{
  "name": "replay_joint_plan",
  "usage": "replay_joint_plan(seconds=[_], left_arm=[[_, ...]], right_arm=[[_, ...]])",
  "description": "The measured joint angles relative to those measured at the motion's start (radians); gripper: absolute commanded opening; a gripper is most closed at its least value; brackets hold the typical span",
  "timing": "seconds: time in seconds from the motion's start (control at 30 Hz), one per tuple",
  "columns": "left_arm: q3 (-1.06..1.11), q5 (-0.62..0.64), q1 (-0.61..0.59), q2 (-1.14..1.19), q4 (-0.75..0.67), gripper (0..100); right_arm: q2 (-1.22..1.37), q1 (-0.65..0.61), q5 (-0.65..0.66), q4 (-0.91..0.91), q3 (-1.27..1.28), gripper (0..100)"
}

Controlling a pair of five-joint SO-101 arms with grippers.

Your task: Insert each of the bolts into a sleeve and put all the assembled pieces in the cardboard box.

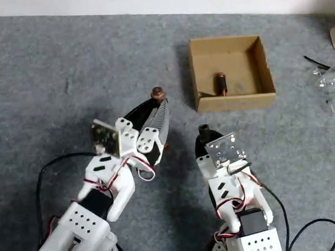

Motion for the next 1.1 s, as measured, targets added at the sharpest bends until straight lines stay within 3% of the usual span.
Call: replay_joint_plan(seconds=[0.33,0.5,0.67,0.8,0.93,1.1], left_arm=[[0.166,-0.005,0.002,-0.258,-0.087,1],[0.222,-0.107,0.002,-0.465,-0.089,1],[0.221,-0.112,0.023,-0.559,0.028,1],[0.218,-0.028,0.018,-0.595,0.061,1],[0.218,0.077,0.003,-0.603,0.066,1],[0.218,0.107,0.035,-0.603,0.066,1]], right_arm=[[0.0,-0.006,0.006,0.0,0.0,0.5],[0.0,-0.006,0.008,0.0,0.0,0.5],[0.0,-0.006,0.008,0.0,0.0,0.5],[0.0,-0.009,0.008,0.0,0.0,0.5],[0.0,-0.097,0.008,-0.02,0.0,0.5],[0.0,-0.183,0.008,-0.038,0.0,0.5]])
